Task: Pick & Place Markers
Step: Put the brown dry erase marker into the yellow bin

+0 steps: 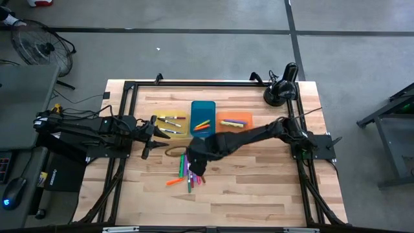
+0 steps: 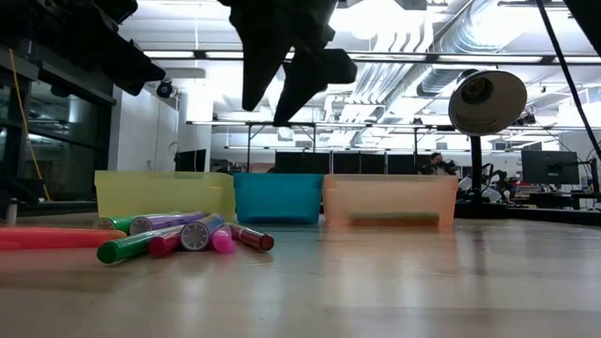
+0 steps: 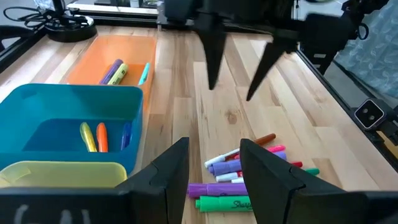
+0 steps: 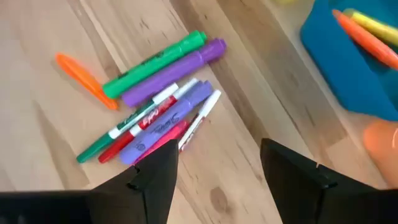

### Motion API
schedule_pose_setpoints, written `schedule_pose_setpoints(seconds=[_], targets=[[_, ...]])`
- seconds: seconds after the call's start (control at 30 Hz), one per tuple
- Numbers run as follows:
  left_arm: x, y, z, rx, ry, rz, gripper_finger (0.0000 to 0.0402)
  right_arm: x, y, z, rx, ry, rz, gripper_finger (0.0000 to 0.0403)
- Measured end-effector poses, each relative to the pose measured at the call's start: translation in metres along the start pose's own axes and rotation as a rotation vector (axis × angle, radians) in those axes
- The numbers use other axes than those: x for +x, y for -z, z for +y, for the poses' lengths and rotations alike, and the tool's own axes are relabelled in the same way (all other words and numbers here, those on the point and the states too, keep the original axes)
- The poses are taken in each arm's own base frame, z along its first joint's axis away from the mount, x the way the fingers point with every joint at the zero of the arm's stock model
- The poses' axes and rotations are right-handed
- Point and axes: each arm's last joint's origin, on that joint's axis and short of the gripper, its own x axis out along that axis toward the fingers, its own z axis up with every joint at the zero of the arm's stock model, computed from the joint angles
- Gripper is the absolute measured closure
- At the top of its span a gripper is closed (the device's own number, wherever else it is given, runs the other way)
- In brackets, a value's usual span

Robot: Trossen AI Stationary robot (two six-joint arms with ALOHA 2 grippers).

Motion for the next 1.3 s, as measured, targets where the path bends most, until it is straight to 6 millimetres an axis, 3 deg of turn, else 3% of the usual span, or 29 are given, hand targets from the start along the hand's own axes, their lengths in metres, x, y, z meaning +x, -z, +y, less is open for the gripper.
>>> schedule_pose_setpoints(seconds=[0.37,0.73,1.3], targets=[[0.000,0.000,0.000,-0.004,0.001,0.001,0.0264,0.037,0.023,0.026,0.045,0.019,0.020,0.0202],[0.000,0.001,0.000,-0.007,0.002,0.007,0.0264,0.065,0.033,0.028,0.103,0.049,0.076,0.0208],[0.000,0.001,0.000,-0.011,0.002,0.009,0.0264,0.087,0.048,0.027,0.118,0.174,0.099,0.0220]])
